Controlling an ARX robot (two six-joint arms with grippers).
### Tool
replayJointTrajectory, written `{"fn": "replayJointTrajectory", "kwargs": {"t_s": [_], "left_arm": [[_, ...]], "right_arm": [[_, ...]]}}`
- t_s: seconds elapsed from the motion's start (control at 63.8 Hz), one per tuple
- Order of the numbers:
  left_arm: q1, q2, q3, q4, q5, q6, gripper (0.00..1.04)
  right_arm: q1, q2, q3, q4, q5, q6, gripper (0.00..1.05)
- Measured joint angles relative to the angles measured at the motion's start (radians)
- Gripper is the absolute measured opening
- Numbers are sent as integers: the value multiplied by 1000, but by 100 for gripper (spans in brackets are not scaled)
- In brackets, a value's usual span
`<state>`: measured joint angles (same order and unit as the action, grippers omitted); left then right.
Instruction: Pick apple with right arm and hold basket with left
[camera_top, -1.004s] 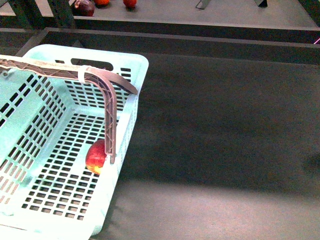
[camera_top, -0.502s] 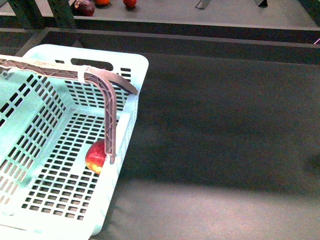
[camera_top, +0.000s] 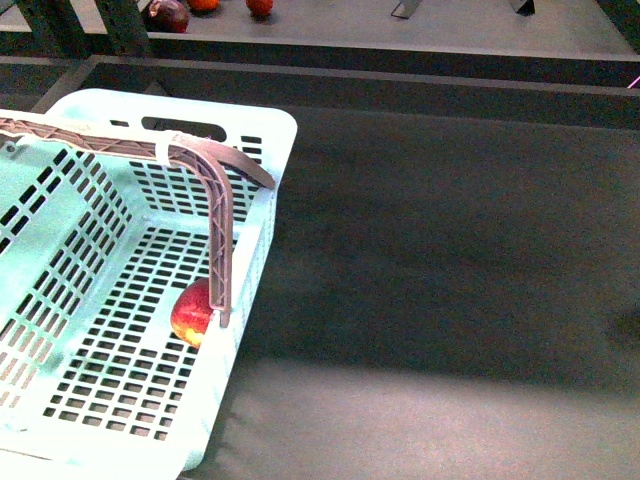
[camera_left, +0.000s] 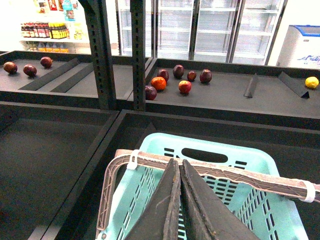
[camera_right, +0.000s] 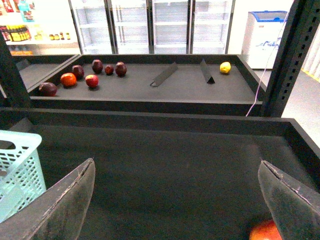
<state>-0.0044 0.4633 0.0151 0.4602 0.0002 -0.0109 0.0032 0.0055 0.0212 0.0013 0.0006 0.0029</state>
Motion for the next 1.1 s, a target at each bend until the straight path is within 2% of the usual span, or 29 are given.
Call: {"fn": "replayJointTrajectory", "kwargs": {"t_s": [0.329, 0.69, 0.784, 1.098], "left_arm": [[0, -181, 0, -177, 0, 0, 3], [0, -287, 0, -284, 0, 0, 3], [0, -428, 0, -448, 0, 0, 3], [0, -457, 0, -459, 0, 0, 3]], "right_arm": [[0, 0, 0, 0, 0, 0, 96], [0, 0, 0, 0, 0, 0, 96], [0, 0, 0, 0, 0, 0, 96], [0, 0, 0, 0, 0, 0, 96]]}}
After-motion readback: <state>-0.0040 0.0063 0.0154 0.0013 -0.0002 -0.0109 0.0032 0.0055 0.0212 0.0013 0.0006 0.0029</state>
